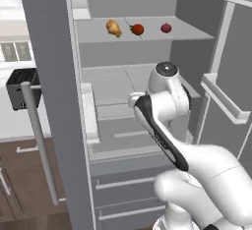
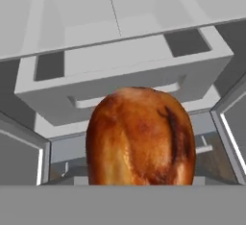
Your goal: Place one tomato and one chicken drumstick in each tupperware on the nearby counter, to pack two identical lunches.
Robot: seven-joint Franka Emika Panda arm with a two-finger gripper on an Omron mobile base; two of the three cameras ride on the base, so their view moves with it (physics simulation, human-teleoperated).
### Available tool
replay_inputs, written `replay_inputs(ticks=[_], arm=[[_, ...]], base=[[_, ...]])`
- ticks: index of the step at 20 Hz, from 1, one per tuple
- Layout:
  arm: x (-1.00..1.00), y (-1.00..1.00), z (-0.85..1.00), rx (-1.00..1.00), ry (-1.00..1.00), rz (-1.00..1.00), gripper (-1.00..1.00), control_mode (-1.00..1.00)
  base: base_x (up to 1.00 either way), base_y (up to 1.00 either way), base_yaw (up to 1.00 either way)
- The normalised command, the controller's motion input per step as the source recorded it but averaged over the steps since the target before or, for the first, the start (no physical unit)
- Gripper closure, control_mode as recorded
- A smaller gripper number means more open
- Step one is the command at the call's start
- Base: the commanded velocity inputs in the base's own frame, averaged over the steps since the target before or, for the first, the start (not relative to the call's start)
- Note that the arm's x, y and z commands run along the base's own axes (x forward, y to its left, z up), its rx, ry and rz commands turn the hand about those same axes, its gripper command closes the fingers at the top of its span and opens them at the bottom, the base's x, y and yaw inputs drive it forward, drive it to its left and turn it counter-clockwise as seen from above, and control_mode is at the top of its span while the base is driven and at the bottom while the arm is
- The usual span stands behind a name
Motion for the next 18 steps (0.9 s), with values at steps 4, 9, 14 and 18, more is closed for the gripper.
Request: replay_inputs(ticks=[4, 9, 14, 18], arm=[[0.00, 0.00, 0.00, 0.00, 0.00, 0.00, 1.00, 1.00], [0.00, 0.00, 0.00, 0.00, 0.00, 0.00, 1.00, 1.00], [0.00, 0.00, 0.00, 0.00, 0.00, 0.00, 1.00, 1.00], [0.00, 0.00, 0.00, 0.00, 0.00, 0.00, 1.00, 1.00]], base=[[-1.00, 0.09, 0.15], [-1.00, 0.31, 0.18], [-0.96, 0.78, 0.16], [-0.05, 1.00, 0.19]])
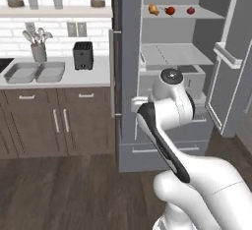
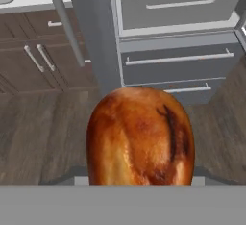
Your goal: Place one tomato and one chicken drumstick in each tupperware on the nearby counter, to pack two identical lunches.
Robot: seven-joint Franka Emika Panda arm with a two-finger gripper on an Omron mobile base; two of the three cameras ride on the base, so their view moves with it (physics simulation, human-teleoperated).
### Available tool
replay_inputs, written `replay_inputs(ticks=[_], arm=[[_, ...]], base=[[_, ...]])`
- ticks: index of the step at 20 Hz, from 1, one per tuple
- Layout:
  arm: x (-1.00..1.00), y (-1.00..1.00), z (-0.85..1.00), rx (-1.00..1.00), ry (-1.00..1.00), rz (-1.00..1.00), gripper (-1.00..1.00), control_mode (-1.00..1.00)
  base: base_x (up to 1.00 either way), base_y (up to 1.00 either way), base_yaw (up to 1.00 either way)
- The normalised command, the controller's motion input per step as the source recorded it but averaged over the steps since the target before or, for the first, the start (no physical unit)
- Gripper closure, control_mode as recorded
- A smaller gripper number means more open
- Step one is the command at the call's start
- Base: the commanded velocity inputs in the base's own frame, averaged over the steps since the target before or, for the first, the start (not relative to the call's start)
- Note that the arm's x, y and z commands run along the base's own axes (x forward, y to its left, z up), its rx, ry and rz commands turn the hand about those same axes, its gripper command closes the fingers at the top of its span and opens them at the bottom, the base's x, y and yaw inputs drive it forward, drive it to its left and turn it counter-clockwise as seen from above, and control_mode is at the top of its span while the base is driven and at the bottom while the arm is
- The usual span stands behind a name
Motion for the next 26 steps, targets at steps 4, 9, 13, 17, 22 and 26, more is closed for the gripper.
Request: replay_inputs(ticks=[4, 9, 13, 17, 22, 26], arm=[[0.00, 0.00, 0.00, 0.00, 0.00, 0.00, 1.00, 1.00], [0.00, 0.00, 0.00, 0.00, 0.00, 0.00, 1.00, 1.00], [0.00, 0.00, 0.00, 0.00, 0.00, 0.00, 1.00, 1.00], [0.00, 0.00, 0.00, 0.00, 0.00, 0.00, 1.00, 1.00], [0.00, 0.00, 0.00, 0.00, 0.00, 0.00, 1.00, 1.00], [0.00, 0.00, 0.00, 0.00, 0.00, 0.00, 1.00, 1.00]], base=[[0.52, 1.00, 0.16], [0.96, 1.00, 0.09], [1.00, 0.44, 0.17], [0.58, 0.07, 0.23], [0.80, 0.49, 0.16], [0.64, 1.00, 0.03]])
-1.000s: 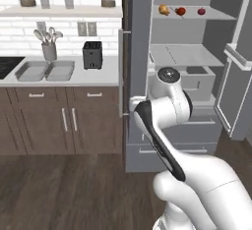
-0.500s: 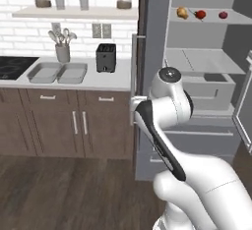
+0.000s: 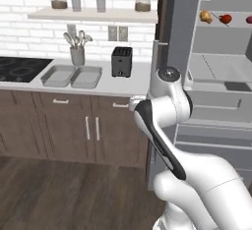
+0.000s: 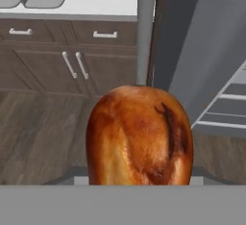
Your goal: Place one tomato and one chicken drumstick in each tupperware on the nearby counter, to pack two identical lunches.
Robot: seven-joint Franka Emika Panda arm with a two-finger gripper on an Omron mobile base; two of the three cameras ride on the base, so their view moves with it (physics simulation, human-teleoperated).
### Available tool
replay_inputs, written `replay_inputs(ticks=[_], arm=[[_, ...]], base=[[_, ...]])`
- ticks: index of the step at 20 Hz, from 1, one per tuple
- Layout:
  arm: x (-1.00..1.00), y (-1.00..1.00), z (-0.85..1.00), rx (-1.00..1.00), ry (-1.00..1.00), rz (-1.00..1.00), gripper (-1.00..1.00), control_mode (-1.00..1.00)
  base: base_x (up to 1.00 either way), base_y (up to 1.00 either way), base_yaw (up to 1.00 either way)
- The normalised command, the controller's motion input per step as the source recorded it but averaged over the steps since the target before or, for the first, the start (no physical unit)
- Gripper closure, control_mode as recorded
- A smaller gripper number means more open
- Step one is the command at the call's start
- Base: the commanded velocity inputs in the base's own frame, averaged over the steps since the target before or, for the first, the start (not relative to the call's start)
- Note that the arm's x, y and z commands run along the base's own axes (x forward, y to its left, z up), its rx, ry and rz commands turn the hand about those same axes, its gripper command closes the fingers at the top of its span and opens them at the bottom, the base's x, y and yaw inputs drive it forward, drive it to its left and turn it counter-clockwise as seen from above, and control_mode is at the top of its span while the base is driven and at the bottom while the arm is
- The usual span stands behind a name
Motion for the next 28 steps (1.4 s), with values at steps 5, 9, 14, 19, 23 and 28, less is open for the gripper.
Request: replay_inputs(ticks=[5, 9, 14, 19, 23, 28], arm=[[0.00, 0.00, 0.00, 0.00, 0.00, 0.00, 1.00, 1.00], [0.00, 0.00, 0.00, 0.00, 0.00, 0.00, 1.00, 1.00], [0.00, 0.00, 0.00, 0.00, 0.00, 0.00, 1.00, 1.00], [0.00, 0.00, 0.00, 0.00, 0.00, 0.00, 1.00, 1.00], [0.00, 0.00, 0.00, 0.00, 0.00, 0.00, 1.00, 1.00], [0.00, 0.00, 0.00, 0.00, 0.00, 0.00, 1.00, 1.00]], base=[[0.73, 0.98, 0.00], [-0.22, 0.12, 0.20], [0.28, -0.17, 0.27], [0.86, 0.29, 0.15], [0.95, 0.90, 0.02], [0.93, 1.00, -0.02]])
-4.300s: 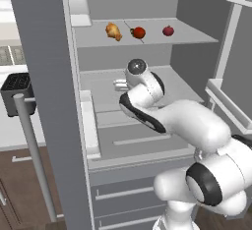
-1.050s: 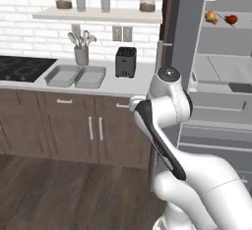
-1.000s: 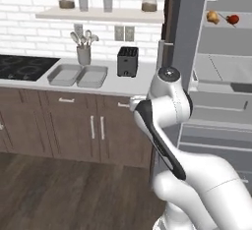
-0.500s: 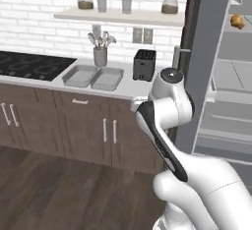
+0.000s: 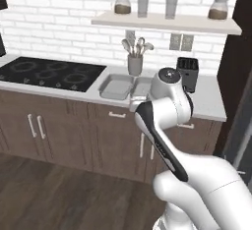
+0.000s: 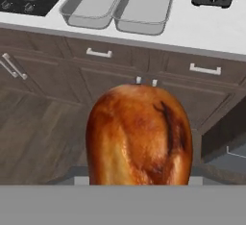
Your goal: Place one tomato and one chicken drumstick in each tupperware on the nearby counter, to pack two identical lunches.
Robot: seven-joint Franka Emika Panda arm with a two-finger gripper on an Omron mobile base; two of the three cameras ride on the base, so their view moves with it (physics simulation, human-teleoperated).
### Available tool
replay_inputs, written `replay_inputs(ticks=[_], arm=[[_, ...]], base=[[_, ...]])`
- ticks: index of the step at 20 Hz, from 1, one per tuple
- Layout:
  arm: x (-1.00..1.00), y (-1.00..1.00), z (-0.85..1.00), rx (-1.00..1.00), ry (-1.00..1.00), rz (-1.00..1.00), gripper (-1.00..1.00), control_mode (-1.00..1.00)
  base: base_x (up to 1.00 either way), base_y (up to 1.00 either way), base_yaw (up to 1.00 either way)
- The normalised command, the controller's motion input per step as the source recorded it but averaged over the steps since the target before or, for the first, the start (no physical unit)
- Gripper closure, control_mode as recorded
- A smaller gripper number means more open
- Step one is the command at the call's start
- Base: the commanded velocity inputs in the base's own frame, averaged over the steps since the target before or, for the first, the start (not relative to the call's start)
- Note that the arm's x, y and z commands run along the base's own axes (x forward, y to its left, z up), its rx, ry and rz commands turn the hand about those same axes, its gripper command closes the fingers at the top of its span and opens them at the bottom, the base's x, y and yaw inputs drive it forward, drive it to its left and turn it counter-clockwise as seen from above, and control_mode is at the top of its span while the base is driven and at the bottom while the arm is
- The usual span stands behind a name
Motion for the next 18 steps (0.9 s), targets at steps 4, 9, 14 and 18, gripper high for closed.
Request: replay_inputs(ticks=[4, 9, 14, 18], arm=[[0.00, 0.00, 0.00, 0.00, 0.00, 0.00, 1.00, 1.00], [0.00, 0.00, 0.00, 0.00, 0.00, 0.00, 1.00, 1.00], [0.00, 0.00, 0.00, 0.00, 0.00, 0.00, 1.00, 1.00], [0.00, 0.00, 0.00, 0.00, 0.00, 0.00, 1.00, 1.00]], base=[[0.72, 0.97, -0.22], [0.60, 0.68, -0.52], [0.67, 0.35, -0.58], [0.95, 0.11, -0.38]])
